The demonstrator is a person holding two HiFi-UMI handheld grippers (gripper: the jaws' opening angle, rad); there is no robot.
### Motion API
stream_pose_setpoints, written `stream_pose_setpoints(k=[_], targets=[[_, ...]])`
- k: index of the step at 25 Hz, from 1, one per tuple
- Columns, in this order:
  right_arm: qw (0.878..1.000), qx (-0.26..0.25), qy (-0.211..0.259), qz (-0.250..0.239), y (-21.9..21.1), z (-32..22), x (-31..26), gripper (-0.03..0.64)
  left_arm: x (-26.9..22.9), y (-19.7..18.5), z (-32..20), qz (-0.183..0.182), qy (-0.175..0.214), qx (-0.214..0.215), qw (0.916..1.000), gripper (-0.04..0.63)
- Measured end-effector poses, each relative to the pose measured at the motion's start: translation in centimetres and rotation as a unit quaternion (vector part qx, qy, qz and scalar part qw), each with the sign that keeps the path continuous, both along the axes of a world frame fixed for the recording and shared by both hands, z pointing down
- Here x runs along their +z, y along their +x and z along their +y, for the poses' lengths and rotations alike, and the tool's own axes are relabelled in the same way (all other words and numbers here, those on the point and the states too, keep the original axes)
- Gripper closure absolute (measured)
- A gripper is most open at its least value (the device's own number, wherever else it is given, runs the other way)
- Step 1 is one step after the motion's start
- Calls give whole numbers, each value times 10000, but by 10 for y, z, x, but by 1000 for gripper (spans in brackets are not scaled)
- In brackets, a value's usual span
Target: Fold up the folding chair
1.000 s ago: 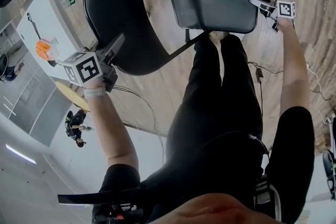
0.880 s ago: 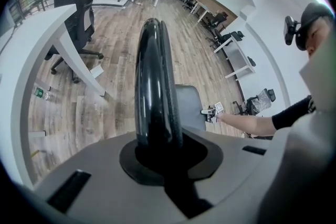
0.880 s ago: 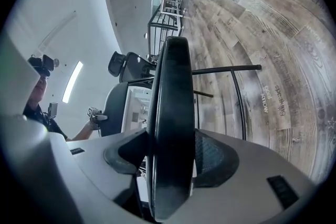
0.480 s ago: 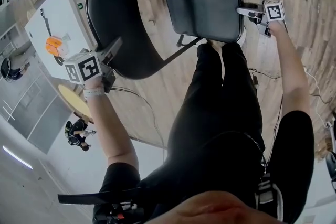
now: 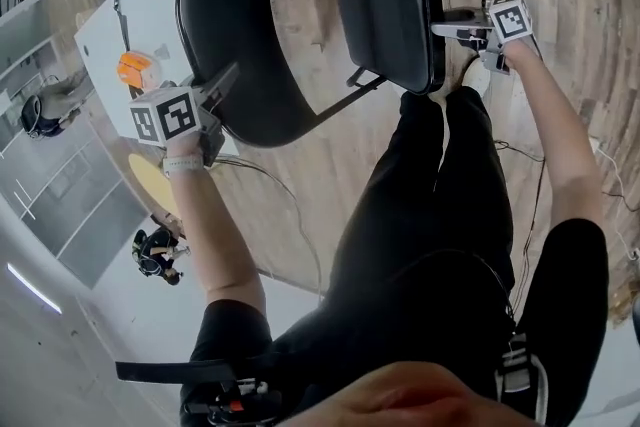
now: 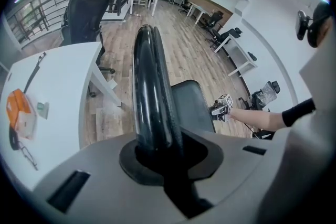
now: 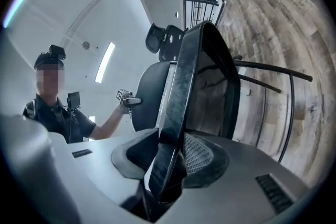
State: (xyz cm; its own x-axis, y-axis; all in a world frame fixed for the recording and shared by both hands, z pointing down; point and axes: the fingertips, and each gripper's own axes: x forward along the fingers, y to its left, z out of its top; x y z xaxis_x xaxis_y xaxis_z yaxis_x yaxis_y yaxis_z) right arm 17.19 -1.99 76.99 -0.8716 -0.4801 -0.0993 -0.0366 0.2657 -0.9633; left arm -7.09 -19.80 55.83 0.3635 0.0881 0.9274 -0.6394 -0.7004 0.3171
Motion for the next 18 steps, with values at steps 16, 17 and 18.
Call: stream_pose_setpoints(k=[16,17,18], targets=[[9989,16,408,-239,-137,-102,-82,551,-30,-45,-39,-41,416,-53,9991,543],[9991,14,379,-207,-144,-106,-84,552,-30,-47,-40,-45,415,-63,9991,543],[9992,12,355,-171,-152,-111,-86,552,-30,-50,-43,-52,409,-74,9991,543]])
